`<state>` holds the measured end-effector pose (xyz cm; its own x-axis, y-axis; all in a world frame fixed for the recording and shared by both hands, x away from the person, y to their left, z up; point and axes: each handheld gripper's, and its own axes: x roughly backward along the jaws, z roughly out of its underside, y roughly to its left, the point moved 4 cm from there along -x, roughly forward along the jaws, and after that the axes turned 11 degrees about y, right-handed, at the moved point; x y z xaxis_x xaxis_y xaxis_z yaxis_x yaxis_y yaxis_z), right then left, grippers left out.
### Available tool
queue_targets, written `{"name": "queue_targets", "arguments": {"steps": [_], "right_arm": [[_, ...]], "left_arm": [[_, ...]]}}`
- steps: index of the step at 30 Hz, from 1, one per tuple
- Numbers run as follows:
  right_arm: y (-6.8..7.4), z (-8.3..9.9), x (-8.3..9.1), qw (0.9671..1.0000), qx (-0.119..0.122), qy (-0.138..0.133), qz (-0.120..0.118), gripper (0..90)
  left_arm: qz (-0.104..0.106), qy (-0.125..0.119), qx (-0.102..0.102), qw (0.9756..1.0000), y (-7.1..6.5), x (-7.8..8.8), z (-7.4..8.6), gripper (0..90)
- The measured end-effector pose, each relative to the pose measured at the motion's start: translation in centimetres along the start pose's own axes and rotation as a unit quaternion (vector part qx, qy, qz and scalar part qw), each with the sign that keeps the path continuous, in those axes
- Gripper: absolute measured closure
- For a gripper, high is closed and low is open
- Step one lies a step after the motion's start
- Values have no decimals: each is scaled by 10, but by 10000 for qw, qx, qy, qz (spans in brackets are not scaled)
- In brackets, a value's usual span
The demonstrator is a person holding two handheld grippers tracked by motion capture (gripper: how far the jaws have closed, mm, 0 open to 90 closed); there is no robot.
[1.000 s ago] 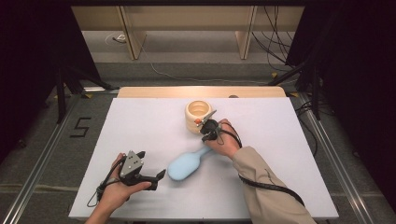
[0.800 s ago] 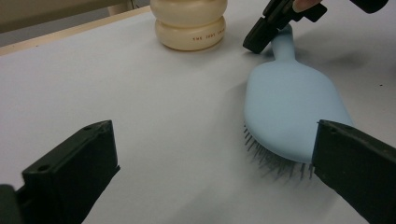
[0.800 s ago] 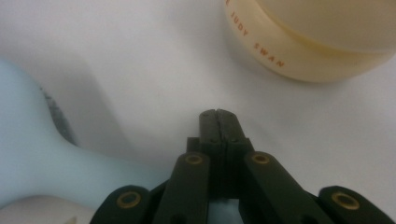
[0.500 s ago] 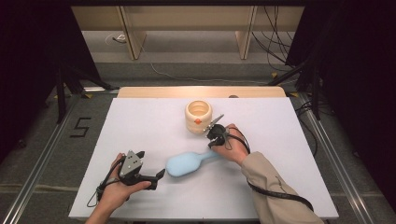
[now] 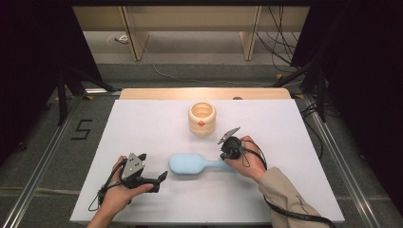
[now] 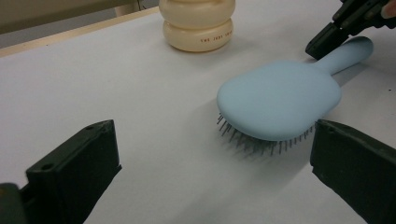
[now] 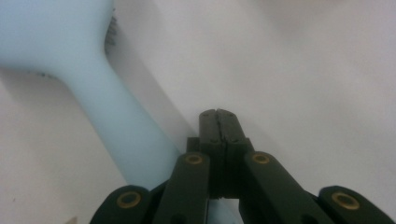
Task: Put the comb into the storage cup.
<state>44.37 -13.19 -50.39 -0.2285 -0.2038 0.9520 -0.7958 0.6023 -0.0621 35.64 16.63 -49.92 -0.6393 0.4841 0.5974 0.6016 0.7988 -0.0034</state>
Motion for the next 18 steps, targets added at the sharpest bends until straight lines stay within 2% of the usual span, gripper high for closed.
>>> {"name": "queue_targets", "arguments": {"steps": [7, 9, 18], "right_arm": [[11, 18, 5, 10000, 16, -50, -10, 900], [17, 26, 8, 10000, 85, -31, 20, 900], [32, 43, 14, 9999, 161, -37, 12, 900]], "left_arm": [[-8, 19, 9, 10000, 0, 0, 0, 9], [-9, 17, 15, 10000, 0, 0, 0, 9], [-2, 18, 22, 10000, 0, 0, 0, 10]]}}
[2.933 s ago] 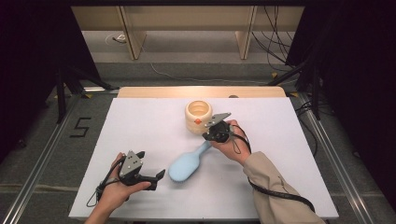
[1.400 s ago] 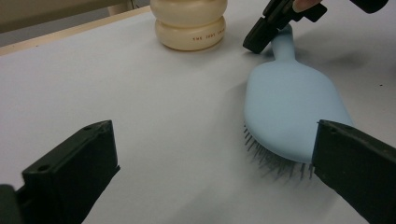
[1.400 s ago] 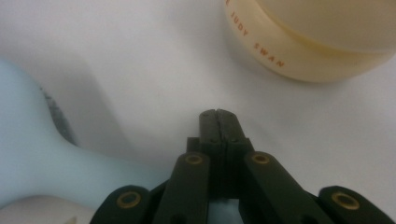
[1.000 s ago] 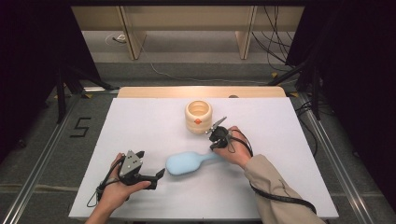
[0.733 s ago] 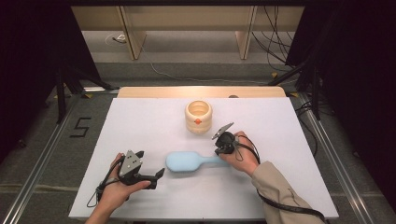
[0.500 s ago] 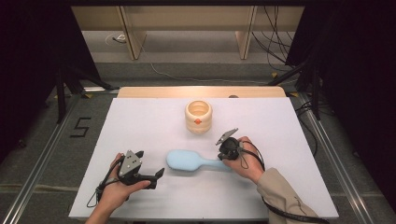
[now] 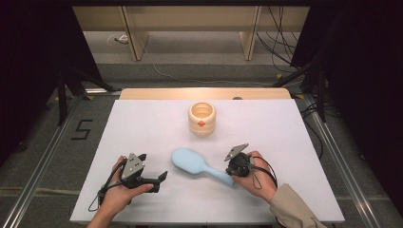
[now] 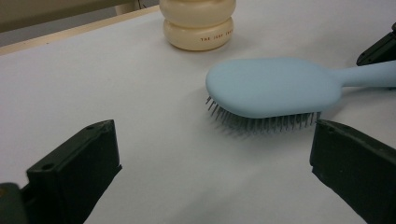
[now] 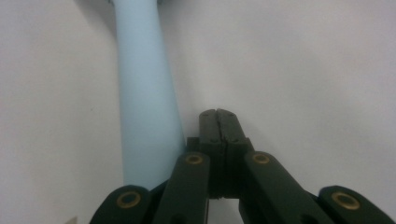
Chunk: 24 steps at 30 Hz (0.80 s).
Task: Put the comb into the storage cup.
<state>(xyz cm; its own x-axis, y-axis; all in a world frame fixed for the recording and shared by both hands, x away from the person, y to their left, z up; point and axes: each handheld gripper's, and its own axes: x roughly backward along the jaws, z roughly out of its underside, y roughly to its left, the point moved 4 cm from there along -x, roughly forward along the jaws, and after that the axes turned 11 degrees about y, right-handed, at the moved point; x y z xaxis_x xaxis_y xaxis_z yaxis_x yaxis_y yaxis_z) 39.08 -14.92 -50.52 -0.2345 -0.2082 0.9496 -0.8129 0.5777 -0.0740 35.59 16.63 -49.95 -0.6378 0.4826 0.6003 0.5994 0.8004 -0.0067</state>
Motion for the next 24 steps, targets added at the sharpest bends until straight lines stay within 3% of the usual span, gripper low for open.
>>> {"name": "queue_targets", "arguments": {"steps": [13, 24], "right_arm": [[14, 9, 4, 9999, 23, 50, -148, 900], [15, 9, 5, 9998, 25, 102, -176, 900]], "left_arm": [[-1, 3, -6, 10000, 0, 0, 0, 10], [7, 8, -21, 10000, 0, 0, 0, 9]]}}
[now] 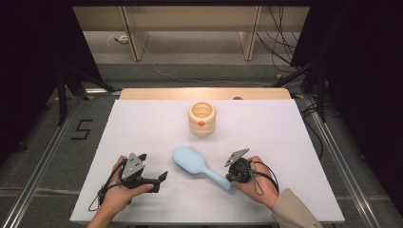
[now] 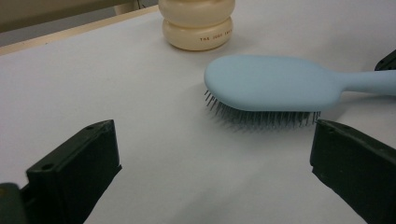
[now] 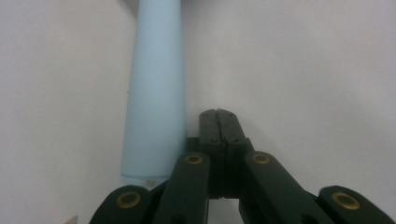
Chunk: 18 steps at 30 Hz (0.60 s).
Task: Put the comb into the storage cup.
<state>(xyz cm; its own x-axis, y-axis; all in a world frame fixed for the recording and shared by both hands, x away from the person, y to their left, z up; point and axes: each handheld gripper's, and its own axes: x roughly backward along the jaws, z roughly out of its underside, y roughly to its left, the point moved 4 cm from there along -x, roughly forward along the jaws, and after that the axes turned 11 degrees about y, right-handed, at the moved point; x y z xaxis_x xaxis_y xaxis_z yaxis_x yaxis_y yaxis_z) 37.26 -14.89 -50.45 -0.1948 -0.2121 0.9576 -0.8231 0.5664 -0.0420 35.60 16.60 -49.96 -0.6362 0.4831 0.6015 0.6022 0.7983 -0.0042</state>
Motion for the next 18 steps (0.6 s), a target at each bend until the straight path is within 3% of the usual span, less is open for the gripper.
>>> {"name": "queue_targets", "arguments": {"steps": [18], "right_arm": [[-5, -2, 7, 9998, -91, -187, -56, 858]], "left_arm": [[6, 4, -6, 10000, 0, 0, 0, 9]]}}
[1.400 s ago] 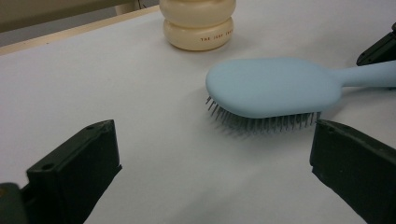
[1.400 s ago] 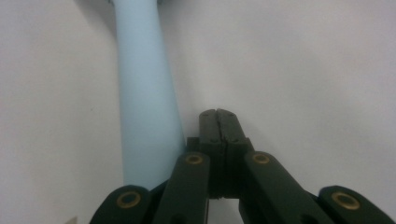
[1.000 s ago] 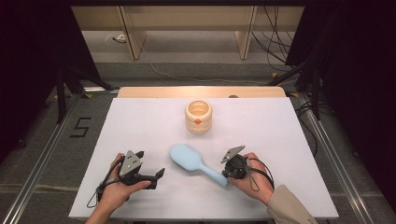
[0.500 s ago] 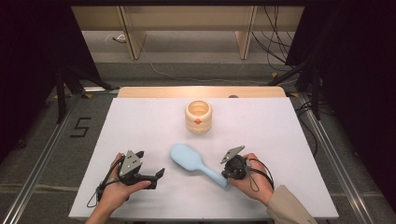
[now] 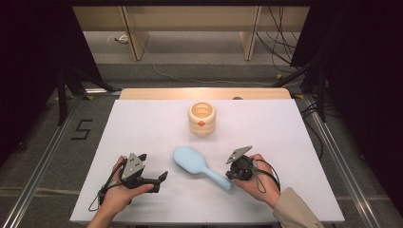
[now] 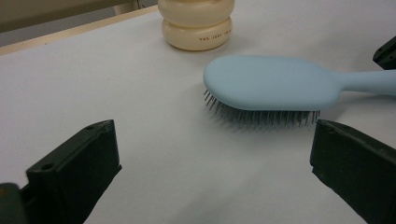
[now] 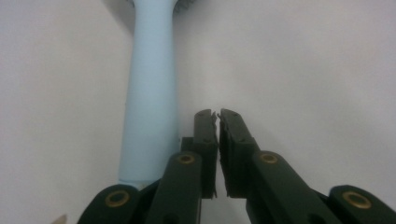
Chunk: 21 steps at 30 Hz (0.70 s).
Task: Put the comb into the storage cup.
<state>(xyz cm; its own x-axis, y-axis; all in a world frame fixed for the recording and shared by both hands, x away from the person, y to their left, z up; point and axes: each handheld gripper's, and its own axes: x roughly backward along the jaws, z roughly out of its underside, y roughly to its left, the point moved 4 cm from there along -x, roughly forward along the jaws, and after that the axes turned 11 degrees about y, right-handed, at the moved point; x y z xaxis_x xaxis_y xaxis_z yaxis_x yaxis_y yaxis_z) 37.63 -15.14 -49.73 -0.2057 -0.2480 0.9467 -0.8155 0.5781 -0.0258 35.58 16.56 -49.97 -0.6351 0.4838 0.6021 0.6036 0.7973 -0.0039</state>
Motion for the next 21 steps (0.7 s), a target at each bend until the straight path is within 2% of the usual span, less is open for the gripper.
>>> {"name": "queue_targets", "arguments": {"steps": [4, 7, 10, 15, 21], "right_arm": [[-4, -4, 8, 9999, -30, -135, -2, 788], [-6, -7, 13, 9998, -11, -164, -80, 668], [-7, -11, 18, 9992, -97, -371, -139, 539], [-6, -17, 23, 9990, -68, -381, -228, 331], [-1, -27, 24, 9994, 89, -148, -293, 232]], "left_arm": [[-2, 3, -1, 10000, 0, 0, 0, 9], [1, 16, -7, 10000, 0, -1, 0, 9], [-2, 10, -5, 10000, 0, -1, 0, 9], [-4, 17, -12, 10000, 0, -1, 0, 9], [6, 19, -14, 10000, 0, -1, 0, 9]]}}
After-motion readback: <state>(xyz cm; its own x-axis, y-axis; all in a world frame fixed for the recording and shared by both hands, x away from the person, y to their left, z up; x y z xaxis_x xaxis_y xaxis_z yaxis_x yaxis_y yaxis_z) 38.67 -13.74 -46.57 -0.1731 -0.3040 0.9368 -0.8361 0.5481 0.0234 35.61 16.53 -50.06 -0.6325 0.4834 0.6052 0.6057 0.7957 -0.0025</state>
